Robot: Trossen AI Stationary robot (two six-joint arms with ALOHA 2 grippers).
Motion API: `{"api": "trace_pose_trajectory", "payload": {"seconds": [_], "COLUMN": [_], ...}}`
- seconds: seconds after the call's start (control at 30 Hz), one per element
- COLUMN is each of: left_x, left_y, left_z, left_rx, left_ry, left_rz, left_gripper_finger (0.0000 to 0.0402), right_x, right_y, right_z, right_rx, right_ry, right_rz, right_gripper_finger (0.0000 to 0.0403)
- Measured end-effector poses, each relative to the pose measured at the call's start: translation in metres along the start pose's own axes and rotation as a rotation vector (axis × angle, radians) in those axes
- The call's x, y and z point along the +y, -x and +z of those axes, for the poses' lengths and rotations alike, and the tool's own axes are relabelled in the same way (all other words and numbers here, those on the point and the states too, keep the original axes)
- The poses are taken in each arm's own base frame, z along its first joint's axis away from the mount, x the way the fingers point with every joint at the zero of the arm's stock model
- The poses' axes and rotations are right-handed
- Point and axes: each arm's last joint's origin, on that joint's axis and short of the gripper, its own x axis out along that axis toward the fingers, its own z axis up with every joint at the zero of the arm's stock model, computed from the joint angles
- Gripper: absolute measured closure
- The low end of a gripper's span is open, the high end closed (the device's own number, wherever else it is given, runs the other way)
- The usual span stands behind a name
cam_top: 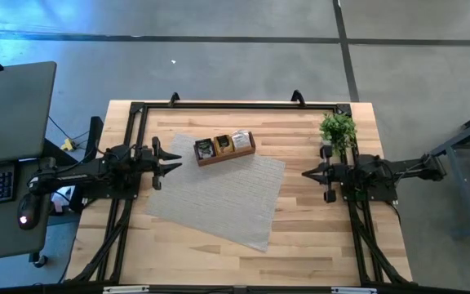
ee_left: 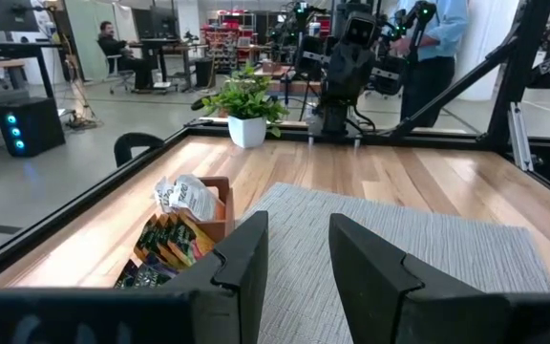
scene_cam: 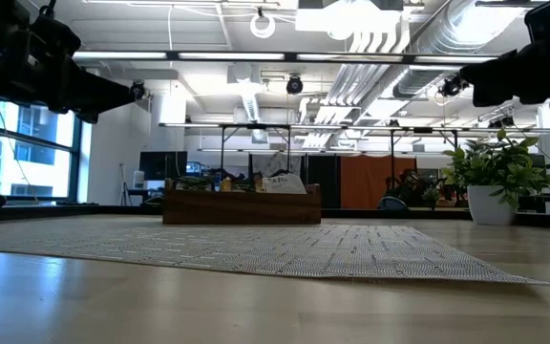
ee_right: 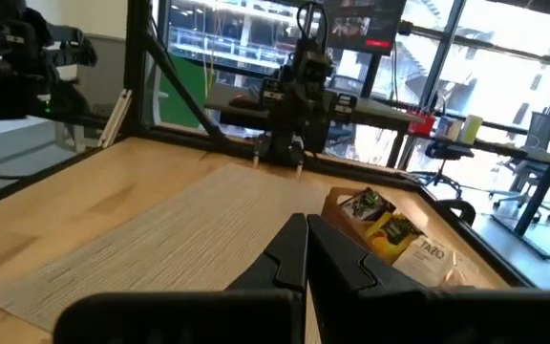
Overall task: Pick & Place Tea
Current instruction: Return to Home Position
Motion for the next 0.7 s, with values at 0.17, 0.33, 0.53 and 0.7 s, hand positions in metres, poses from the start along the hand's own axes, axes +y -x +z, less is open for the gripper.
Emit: {"api": "trace_pose_trajectory", "payload": {"seconds": [0.17, 0.33, 0.53, 0.7], "left_x": [0.0, 0.0, 0.0, 0.0], "left_y": [0.0, 0.0, 0.0, 0.0], "left_z": [-0.0001, -0.0002, -0.0002, -0.0002], "left_rx": [0.0, 0.001, 0.001, 0.001], "left_ry": [0.0, 0.0, 0.0, 0.0], "left_rz": [0.0, 0.0, 0.0, 0.0], "left_gripper_finger": [0.0289, 0.0289, 0.0289, 0.0289], "right_x": [0.0007, 0.0016, 0.0019, 0.0019], "right_y": [-0.002, -0.0048, -0.0056, -0.0056], "right_z": [-0.0025, -0.0066, -0.0077, -0.0077], "right_rx": [0.032, 0.082, 0.096, 0.094], "right_ry": [-0.024, -0.083, -0.127, -0.102], "right_rz": [0.005, 0.007, 0.006, 0.008], "right_gripper_finger": [0.0402, 0.0402, 0.0402, 0.0402]}}
